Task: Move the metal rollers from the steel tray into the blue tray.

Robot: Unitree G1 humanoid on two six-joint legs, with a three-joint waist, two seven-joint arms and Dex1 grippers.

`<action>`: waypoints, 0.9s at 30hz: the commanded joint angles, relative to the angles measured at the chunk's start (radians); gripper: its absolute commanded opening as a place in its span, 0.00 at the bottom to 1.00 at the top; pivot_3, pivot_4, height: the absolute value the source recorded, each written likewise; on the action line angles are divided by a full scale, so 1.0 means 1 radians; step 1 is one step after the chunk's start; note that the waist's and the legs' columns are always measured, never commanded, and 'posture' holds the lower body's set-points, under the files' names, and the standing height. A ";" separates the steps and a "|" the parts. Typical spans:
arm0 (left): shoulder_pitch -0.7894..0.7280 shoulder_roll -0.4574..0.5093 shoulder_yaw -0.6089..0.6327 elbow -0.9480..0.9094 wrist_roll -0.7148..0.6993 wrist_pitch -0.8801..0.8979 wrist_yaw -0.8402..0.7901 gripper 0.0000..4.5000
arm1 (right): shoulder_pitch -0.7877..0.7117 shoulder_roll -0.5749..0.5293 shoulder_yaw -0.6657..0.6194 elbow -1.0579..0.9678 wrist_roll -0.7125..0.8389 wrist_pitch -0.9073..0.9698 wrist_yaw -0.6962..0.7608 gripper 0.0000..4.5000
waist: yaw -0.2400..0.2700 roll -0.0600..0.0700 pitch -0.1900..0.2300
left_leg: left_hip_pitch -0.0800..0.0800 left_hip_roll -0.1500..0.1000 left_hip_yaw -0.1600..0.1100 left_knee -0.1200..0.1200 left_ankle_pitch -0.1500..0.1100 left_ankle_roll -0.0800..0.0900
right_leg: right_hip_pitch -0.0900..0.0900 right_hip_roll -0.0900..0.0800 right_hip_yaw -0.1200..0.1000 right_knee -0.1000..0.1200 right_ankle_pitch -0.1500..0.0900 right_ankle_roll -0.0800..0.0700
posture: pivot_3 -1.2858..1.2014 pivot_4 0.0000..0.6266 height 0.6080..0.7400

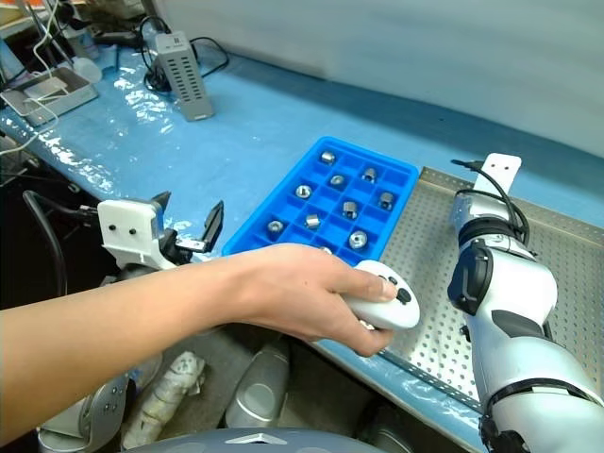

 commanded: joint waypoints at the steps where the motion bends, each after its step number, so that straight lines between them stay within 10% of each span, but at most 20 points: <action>1: -0.017 0.009 0.003 -0.018 0.003 -0.012 -0.009 1.00 | -0.004 -0.039 0.011 -0.004 -0.023 -0.007 -0.011 0.50 | 0.000 0.000 0.000 | 0.000 0.000 0.000 0.000 0.000 0.000 | 0.000 0.000 0.000 0.000 0.000 0.000 | 0.86 0.24 1.00; 17: -0.066 0.023 0.006 0.032 0.000 -0.028 -0.042 1.00 | -0.013 0.005 -0.070 -0.008 0.061 -0.017 0.015 0.50 | -0.007 0.001 0.000 | 0.001 0.000 0.000 0.000 0.000 0.000 | 0.000 0.000 0.001 0.001 0.003 -0.005 | 0.84 0.24 1.00; 27: -0.054 0.017 0.000 0.033 0.002 -0.035 -0.038 1.00 | -0.013 0.013 -0.069 -0.009 0.069 -0.014 -0.031 0.99 | -0.006 0.001 0.000 | 0.001 0.000 0.000 0.000 0.000 0.000 | 0.000 0.000 0.001 0.000 0.002 -0.003 | 0.84 0.24 1.00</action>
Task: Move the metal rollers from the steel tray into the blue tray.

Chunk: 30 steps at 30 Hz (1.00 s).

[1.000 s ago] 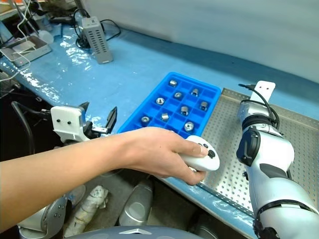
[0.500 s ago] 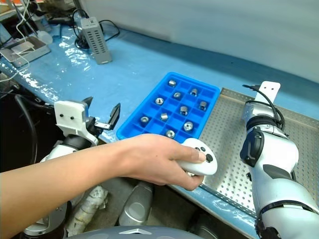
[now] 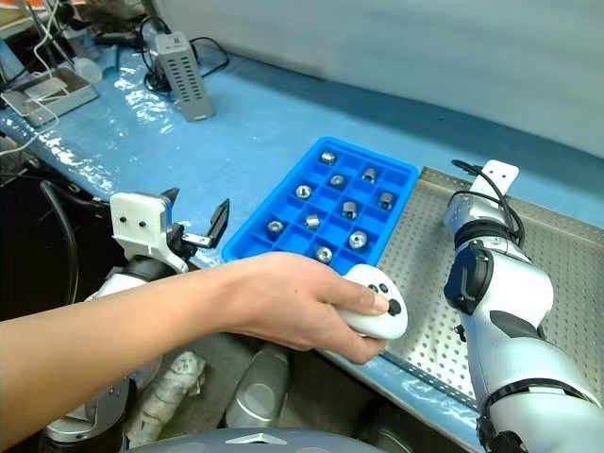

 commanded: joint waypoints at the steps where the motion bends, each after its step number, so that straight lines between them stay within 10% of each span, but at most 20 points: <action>1: -0.014 -0.002 -0.003 -0.031 0.004 -0.025 0.000 1.00 | -0.019 -0.011 0.031 -0.009 -0.033 -0.009 -0.030 0.99 | 0.000 0.000 0.000 | 0.000 0.000 0.000 0.000 0.000 0.000 | 0.000 0.000 0.000 0.000 -0.001 0.002 | 0.84 0.24 1.00; 20: -0.001 0.014 0.009 -0.051 -0.009 -0.005 -0.023 1.00 | 0.052 -0.050 -0.055 -0.004 -0.001 -0.073 -0.025 0.99 | 0.000 0.000 0.000 | 0.001 0.000 0.000 0.000 0.000 0.000 | 0.000 0.000 0.000 0.000 0.000 0.000 | 0.84 0.24 1.00; 30: 0.028 0.026 0.007 -0.098 -0.012 0.033 -0.028 1.00 | 0.060 -0.039 -0.127 -0.005 0.039 -0.107 0.101 0.32 | 0.001 0.000 0.000 | 0.001 0.000 0.000 0.000 0.000 0.000 | 0.000 0.000 0.000 0.000 0.000 0.000 | 0.85 0.24 1.00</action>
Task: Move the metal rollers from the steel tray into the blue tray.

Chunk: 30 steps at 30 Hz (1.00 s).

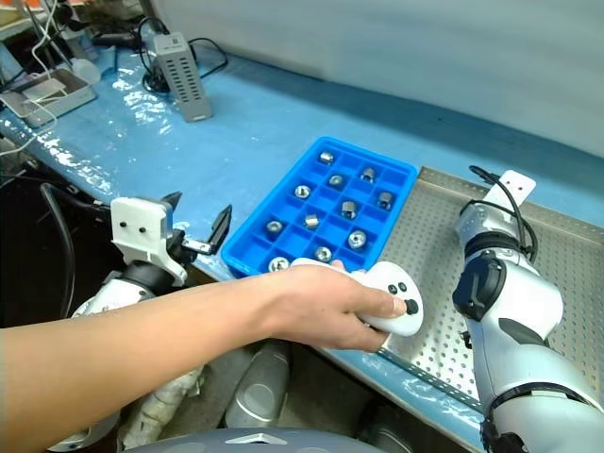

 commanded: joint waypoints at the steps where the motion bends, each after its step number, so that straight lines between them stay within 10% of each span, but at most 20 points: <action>1: 0.000 0.006 0.007 -0.060 -0.006 0.005 -0.001 1.00 | -0.002 -0.002 -0.021 -0.005 0.009 -0.023 0.021 0.24 | 0.000 0.000 0.000 | 0.000 0.000 0.000 0.000 0.000 0.000 | 0.000 0.000 0.000 0.000 0.000 0.000 | 0.85 0.24 1.00; 4: -0.001 0.006 0.005 -0.063 -0.007 0.010 0.000 1.00 | -0.004 0.012 -0.017 -0.004 -0.002 -0.026 0.012 0.01 | 0.000 0.000 0.000 | 0.000 0.000 0.000 0.000 0.000 0.000 | 0.000 0.000 0.000 0.000 0.000 0.000 | 0.85 0.24 1.00; 14: -0.008 -0.003 -0.009 -0.048 -0.008 0.007 0.002 1.00 | -0.016 0.031 0.002 -0.005 -0.018 -0.029 0.036 0.00 | -0.002 0.000 0.000 | 0.001 0.000 0.000 0.000 0.000 0.000 | 0.000 0.000 0.000 0.000 0.000 0.001 | 0.84 0.24 1.00; 30: -0.047 -0.026 -0.025 0.005 -0.012 -0.032 0.006 1.00 | -0.074 0.044 0.035 -0.008 -0.025 -0.054 0.124 0.99 | -0.005 0.000 0.000 | 0.000 0.000 0.000 0.000 0.000 0.000 | 0.000 0.000 0.000 0.000 0.001 -0.001 | 0.81 0.24 1.00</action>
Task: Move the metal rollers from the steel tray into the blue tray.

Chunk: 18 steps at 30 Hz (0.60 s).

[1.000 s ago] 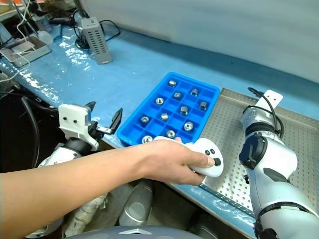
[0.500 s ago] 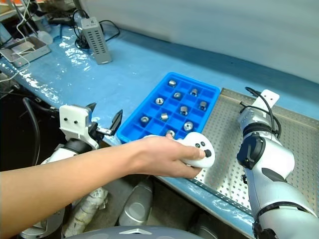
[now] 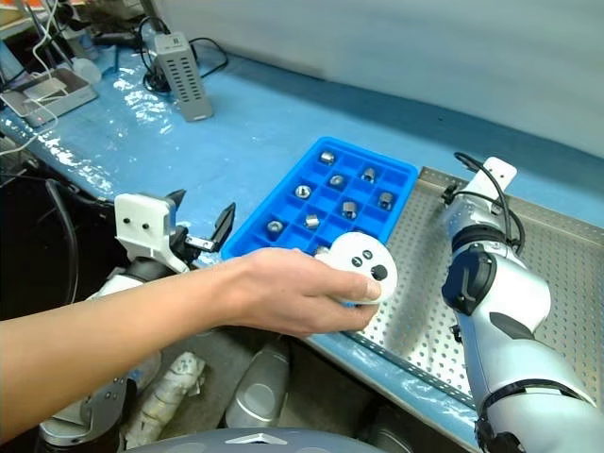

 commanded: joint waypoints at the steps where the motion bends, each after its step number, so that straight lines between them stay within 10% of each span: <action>1: -0.024 -0.021 -0.028 0.001 0.004 -0.046 0.007 1.00 | -0.035 -0.010 0.043 -0.008 -0.036 -0.006 0.023 0.99 | -0.002 0.000 0.000 | 0.000 0.000 0.000 0.000 0.000 0.000 | 0.000 0.000 0.000 0.000 0.000 0.000 | 0.81 0.24 1.00; 18: -0.019 -0.031 0.012 0.168 0.003 -0.232 -0.038 1.00 | -0.114 0.018 0.210 -0.012 -0.140 -0.046 0.038 0.99 | -0.141 0.001 0.000 | 0.000 0.000 0.000 0.000 0.000 -0.001 | 0.000 0.000 -0.001 0.000 0.000 0.000 | 0.78 0.24 1.00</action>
